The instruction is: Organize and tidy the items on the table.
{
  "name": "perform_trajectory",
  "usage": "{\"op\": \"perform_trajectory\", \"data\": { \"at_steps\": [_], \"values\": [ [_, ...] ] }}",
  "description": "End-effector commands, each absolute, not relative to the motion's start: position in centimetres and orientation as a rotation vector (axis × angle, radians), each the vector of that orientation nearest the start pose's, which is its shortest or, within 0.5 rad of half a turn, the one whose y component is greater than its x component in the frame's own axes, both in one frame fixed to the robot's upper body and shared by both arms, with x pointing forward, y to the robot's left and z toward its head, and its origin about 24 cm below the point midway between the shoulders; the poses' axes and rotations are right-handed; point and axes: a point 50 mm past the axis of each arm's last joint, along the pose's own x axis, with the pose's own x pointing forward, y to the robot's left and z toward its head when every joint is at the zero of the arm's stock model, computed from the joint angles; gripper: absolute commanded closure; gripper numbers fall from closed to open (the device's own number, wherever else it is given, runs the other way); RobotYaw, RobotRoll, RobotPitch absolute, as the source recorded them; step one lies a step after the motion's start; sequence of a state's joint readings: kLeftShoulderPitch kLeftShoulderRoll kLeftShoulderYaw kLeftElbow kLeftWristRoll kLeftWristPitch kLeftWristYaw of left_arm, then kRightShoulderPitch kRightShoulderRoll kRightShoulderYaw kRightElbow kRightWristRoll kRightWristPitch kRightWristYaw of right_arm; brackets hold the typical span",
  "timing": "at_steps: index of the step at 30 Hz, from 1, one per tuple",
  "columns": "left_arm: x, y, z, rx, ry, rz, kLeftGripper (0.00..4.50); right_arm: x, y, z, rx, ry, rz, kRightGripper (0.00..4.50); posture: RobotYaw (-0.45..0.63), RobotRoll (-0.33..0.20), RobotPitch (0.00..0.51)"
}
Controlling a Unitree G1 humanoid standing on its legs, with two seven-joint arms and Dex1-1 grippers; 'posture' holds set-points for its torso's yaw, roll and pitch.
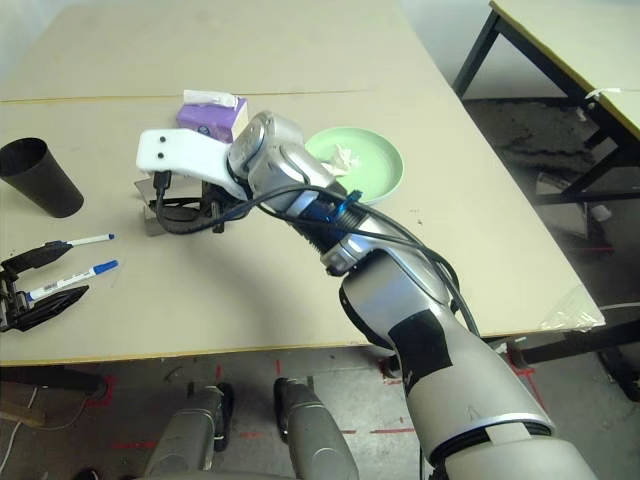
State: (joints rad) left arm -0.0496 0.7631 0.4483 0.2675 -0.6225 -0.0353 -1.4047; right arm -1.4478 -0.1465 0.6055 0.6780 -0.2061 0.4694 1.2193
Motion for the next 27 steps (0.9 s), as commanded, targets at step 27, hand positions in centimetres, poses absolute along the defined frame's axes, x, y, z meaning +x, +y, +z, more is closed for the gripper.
{"op": "perform_trajectory", "data": {
  "at_steps": [27],
  "values": [
    [20.0, 33.7, 14.1, 0.152, -0.077, -0.837, 0.00, 37.1, 3.7, 22.7, -1.114, 0.163, 1.310, 4.49, 0.11, 0.000, 0.234]
  ]
}}
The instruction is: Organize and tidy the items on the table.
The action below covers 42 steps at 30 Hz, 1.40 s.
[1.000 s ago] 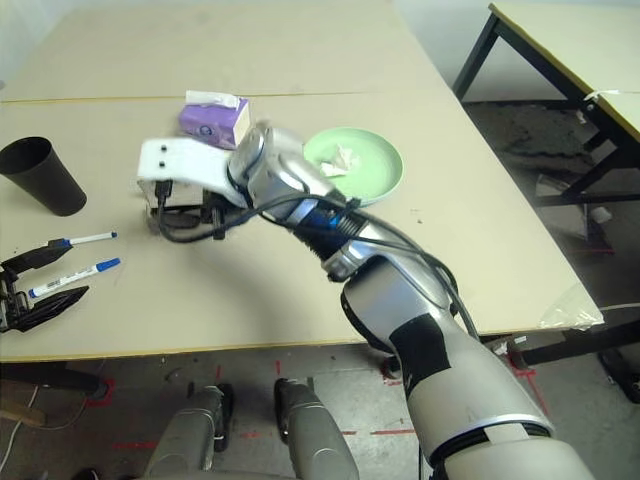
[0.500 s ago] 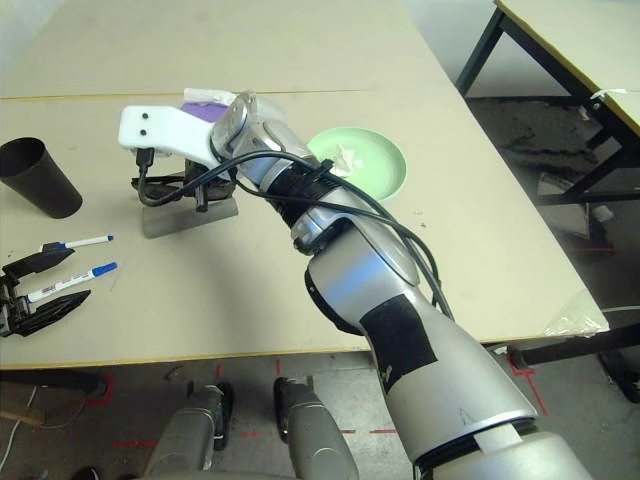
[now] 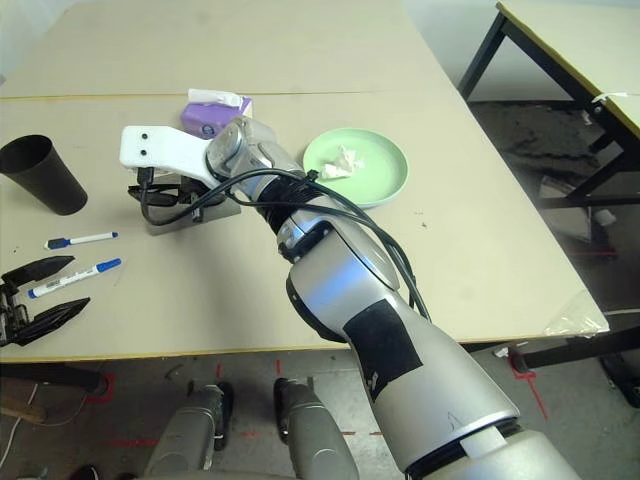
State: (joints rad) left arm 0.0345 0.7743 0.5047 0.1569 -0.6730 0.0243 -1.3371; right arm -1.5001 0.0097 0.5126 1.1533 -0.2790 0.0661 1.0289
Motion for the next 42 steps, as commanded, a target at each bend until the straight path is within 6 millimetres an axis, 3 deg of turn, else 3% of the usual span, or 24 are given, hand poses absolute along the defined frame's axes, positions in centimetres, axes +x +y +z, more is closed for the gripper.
{"op": "perform_trajectory", "data": {
  "at_steps": [1, 13, 41, 42],
  "values": [
    [20.0, 33.7, 14.0, 0.153, -0.077, -0.838, 0.00, 37.1, 3.7, 22.7, -1.114, 0.163, 1.309, 4.49, 0.11, 0.000, 0.235],
    [19.2, 32.9, 12.7, 0.134, -0.070, -0.840, 0.00, 37.1, 3.6, 22.3, -1.129, 0.180, 1.323, 4.49, 0.13, 0.000, 0.254],
    [18.6, 33.0, 12.5, 0.125, -0.085, -0.801, 0.00, 37.5, 2.9, 20.8, -1.174, 0.226, 1.312, 4.49, 0.14, 0.000, 0.262],
    [18.5, 32.9, 12.4, 0.122, -0.085, -0.802, 0.00, 37.6, 2.8, 20.9, -1.178, 0.223, 1.304, 3.94, 0.14, 0.000, 0.262]
  ]
}}
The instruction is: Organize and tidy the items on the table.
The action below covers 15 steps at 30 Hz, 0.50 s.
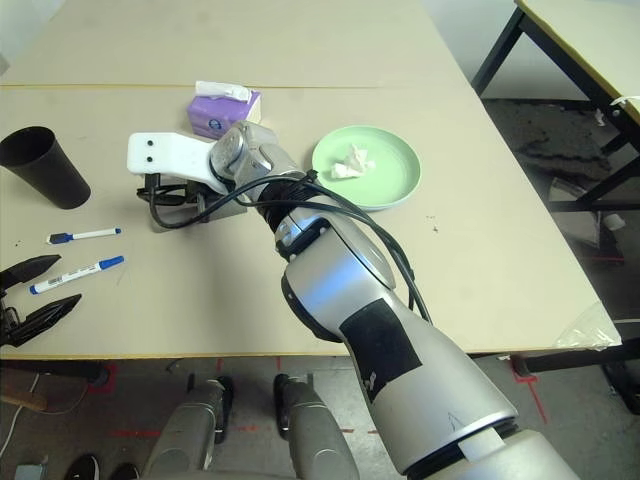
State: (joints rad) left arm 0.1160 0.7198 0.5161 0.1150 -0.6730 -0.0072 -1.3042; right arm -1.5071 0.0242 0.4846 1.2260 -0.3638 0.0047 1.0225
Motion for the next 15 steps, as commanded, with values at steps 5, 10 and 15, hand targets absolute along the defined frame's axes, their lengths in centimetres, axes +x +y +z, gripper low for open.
{"op": "perform_trajectory", "data": {
  "at_steps": [5, 10, 15],
  "values": [
    [18.83, 32.27, 12.11, 0.106, -0.096, -0.814, 0.00, 37.83, 2.67, 21.36, -1.182, 0.192, 1.262, 2.23, 0.13, 0.000, 0.254],
    [19.06, 31.93, 11.86, 0.098, -0.100, -0.823, 0.00, 37.97, 2.47, 21.48, -1.185, 0.185, 1.248, 0.32, 0.12, 0.000, 0.248],
    [19.47, 31.96, 11.91, 0.101, -0.104, -0.826, 0.00, 38.23, 1.94, 21.55, -1.182, 0.191, 1.230, 0.03, 0.11, 0.000, 0.245]
  ]
}}
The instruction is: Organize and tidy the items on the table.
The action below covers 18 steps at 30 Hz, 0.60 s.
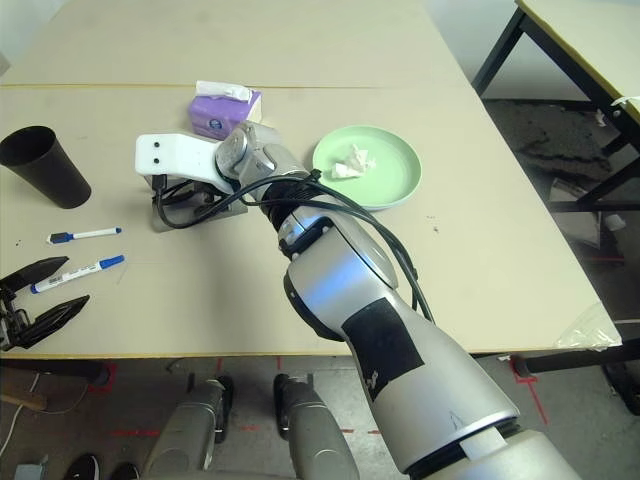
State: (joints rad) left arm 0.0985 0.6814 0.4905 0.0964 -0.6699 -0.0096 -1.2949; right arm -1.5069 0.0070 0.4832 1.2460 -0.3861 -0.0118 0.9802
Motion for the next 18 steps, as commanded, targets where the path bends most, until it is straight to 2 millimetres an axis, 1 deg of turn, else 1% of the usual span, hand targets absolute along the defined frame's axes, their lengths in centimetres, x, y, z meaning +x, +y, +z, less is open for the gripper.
{"op": "perform_trajectory", "data": {
  "at_steps": [1, 7, 10, 14, 18],
  "values": [
    [19.6, 32.0, 11.9, 0.103, -0.105, -0.826, 0.00, 38.3, 1.8, 21.6, -1.181, 0.193, 1.226, 0.03, 0.11, 0.000, 0.244],
    [20.3, 32.4, 12.1, 0.113, -0.114, -0.823, 0.00, 38.6, 1.1, 22.2, -1.168, 0.197, 1.199, 0.03, 0.09, 0.000, 0.234],
    [20.6, 32.4, 12.2, 0.117, -0.121, -0.824, 0.00, 38.7, 0.6, 22.4, -1.157, 0.229, 1.208, 0.03, 0.08, 0.000, 0.230],
    [21.0, 32.5, 12.2, 0.122, -0.128, -0.826, 0.00, 38.6, 0.0, 22.3, -1.122, 0.306, 1.250, 0.03, 0.07, 0.000, 0.228],
    [21.3, 32.4, 12.2, 0.122, -0.131, -0.832, 0.00, 38.7, -0.2, 22.3, -1.083, 0.306, 1.237, 0.03, 0.06, 0.000, 0.227]
  ]
}}
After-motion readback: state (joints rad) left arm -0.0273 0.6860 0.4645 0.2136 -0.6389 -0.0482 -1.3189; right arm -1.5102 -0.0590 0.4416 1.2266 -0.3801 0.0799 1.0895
